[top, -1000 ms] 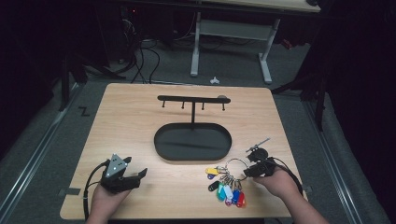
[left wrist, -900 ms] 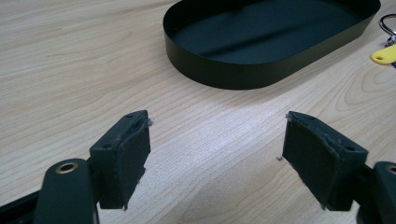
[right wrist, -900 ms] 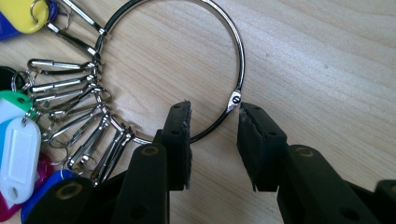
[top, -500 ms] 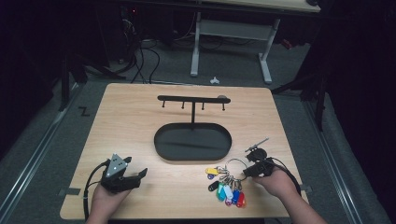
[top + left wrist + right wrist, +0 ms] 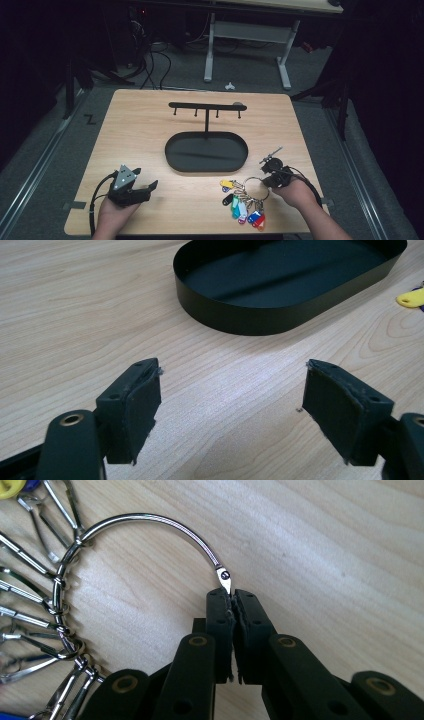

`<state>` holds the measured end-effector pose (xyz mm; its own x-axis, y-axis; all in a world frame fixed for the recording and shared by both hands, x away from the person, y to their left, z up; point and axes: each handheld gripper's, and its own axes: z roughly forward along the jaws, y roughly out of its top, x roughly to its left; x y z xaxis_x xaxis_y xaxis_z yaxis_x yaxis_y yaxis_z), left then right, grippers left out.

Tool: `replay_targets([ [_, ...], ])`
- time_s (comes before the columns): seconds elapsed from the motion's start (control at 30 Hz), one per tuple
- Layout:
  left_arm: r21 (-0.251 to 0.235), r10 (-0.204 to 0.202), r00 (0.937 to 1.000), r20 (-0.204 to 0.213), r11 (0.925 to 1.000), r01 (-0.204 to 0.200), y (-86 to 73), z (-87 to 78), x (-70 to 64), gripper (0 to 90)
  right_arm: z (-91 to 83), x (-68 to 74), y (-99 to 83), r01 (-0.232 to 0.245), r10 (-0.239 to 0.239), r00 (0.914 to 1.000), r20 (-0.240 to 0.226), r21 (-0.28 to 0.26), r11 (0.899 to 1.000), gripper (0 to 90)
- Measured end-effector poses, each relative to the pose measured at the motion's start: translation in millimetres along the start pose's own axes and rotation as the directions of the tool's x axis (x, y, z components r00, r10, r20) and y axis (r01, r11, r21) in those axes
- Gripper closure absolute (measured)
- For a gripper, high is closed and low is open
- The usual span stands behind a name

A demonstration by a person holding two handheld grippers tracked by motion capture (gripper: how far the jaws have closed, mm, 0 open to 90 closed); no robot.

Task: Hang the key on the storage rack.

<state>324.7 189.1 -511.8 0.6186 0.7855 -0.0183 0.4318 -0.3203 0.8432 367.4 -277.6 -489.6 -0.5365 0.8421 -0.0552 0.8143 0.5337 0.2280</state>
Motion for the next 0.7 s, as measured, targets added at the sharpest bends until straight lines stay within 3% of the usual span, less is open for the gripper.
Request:
replay_targets([
  [0.2,-0.002,-0.003,1.0,0.0,1.0,0.003,-0.1,0.1,0.3,23.5,-1.1,-2.3,11.5,-0.006,0.006,1.0,0.001,0.03,1.0,85.3],
  [0.33,-0.002,-0.005,1.0,0.004,1.0,0.005,0.1,0.3,0.3,23.7,-9.6,-2.8,12.9,-0.022,0.023,0.9996,-0.019,0.045,0.999,78.0],
  [0.53,-0.005,-0.005,0.9999,0.016,1.0,0.005,1.4,-0.1,-0.4,23.9,-8.1,-6.1,13.4,-0.062,0.067,0.9966,-0.047,0.093,0.994,70.3],
  [0.67,-0.009,-0.003,0.9999,0.017,1.0,0.003,2.0,-0.1,-0.6,23.9,-0.7,-4.6,20.1,-0.073,0.083,0.9949,-0.057,0.153,0.986,70.0],
  [0.7,-0.008,-0.003,0.9998,0.017,1.0,0.003,2.0,-0.1,-0.5,23.9,2.1,-4.4,23.3,-0.07,0.079,0.9961,-0.041,0.176,0.982,71.1],
])
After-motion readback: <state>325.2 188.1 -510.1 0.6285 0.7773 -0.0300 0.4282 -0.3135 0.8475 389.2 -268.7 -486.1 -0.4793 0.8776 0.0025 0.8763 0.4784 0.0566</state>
